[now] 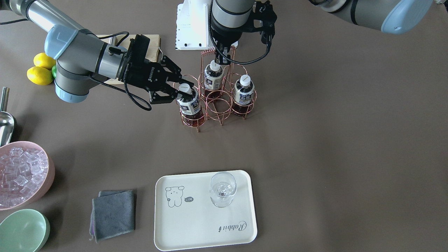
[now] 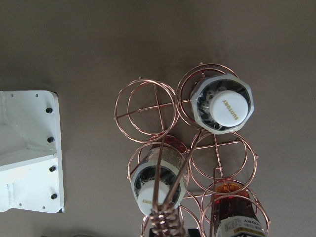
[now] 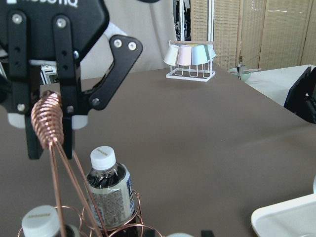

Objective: Take tea from basket to plate

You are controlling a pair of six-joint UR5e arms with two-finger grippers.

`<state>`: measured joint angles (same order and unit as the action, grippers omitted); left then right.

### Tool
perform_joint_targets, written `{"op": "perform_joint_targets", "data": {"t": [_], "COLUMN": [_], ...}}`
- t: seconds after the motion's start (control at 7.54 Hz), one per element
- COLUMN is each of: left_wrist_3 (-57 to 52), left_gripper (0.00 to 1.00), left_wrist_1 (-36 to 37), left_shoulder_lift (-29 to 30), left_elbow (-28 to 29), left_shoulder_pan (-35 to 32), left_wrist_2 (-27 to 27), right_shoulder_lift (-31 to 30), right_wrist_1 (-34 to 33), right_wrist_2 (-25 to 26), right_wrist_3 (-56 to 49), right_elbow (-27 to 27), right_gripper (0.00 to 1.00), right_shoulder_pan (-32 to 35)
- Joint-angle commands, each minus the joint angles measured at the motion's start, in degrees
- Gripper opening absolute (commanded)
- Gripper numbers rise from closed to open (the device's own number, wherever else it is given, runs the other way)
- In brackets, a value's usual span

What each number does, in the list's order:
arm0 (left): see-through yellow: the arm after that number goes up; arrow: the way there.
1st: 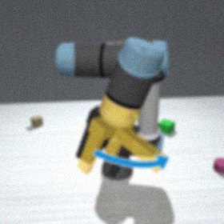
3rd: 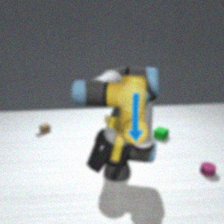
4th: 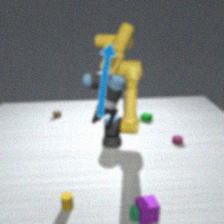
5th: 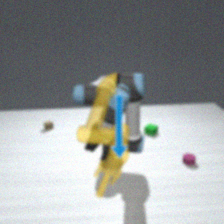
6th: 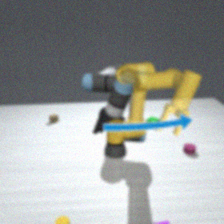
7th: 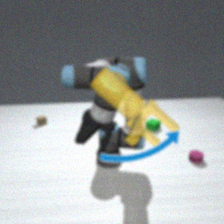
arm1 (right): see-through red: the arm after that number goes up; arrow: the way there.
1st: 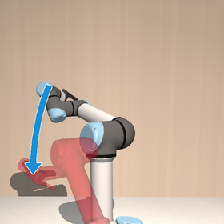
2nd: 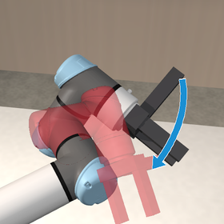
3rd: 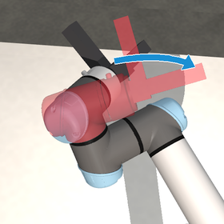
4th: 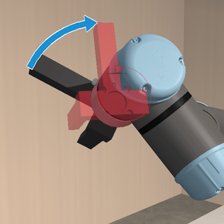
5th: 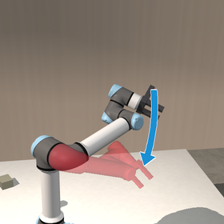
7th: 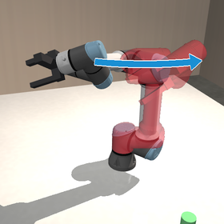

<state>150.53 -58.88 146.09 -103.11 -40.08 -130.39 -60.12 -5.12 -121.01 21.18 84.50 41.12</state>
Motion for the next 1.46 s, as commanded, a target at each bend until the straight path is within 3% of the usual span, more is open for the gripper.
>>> {"op": "perform_joint_targets", "data": {"t": [0.0,0.53,0.8,1.06,1.33], "left_wrist_3": [-0.07,-0.07,-0.07,-0.07,-0.07], "left_gripper": [0.00,0.00,0.00,0.00,0.00], "left_wrist_1": [0.26,0.52,0.52,0.52,0.61], "left_shoulder_lift": [0.25,0.42,0.42,0.42,0.51], "left_elbow": [-0.07,0.01,0.10,0.63,0.54], "left_shoulder_pan": [0.00,0.00,0.00,0.00,0.00], "left_wrist_2": [-0.04,-0.04,-0.04,-0.04,-0.04], "right_shoulder_lift": [1.05,5.70,6.76,9.39,13.08], "right_wrist_1": [-2.94,-9.02,-9.38,-9.38,-9.29], "right_wrist_2": [-2.04,-7.30,-7.23,-4.79,1.18], "right_wrist_3": [3.24,8.08,7.04,4.07,0.99], "right_elbow": [3.63,5.06,2.71,-4.83,-14.76], "right_gripper": [0.00,0.00,0.00,0.00,0.00], "right_shoulder_pan": [3.61,10.71,15.19,18.28,18.30]}}
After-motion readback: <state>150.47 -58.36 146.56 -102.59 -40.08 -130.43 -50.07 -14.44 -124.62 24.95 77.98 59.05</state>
